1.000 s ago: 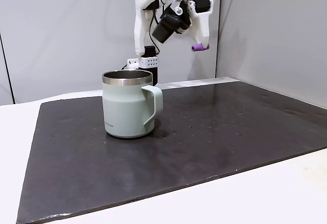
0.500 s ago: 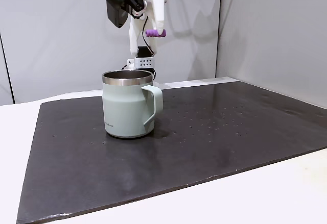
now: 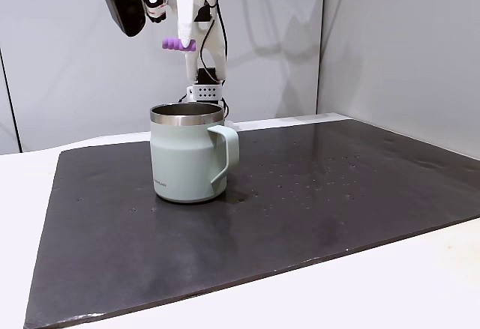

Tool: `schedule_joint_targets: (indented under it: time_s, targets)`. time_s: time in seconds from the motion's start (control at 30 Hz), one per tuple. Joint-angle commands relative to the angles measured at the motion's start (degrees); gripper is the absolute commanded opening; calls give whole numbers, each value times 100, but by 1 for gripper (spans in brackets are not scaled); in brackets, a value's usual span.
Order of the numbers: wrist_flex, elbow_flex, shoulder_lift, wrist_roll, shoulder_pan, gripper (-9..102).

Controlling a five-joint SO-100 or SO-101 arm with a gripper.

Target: Grasp a pengrip and put it in the cup.

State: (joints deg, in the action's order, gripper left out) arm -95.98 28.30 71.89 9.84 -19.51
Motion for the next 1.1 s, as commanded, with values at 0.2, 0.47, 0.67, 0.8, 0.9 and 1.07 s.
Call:
schedule_joint_targets:
  time_s: [0.2,0.47,0.67,0.8,0.9,1.07]
  targets:
    - [-35,-1063,-650,97,-149,0]
    - [-53,-545,-308,-79,-79,31]
    - [-53,-299,-193,-158,-62,34]
    - [-62,-272,-158,-176,-44,34]
    - [-62,-185,-97,-176,-9,33]
    - [-62,0,62,-185,62,32]
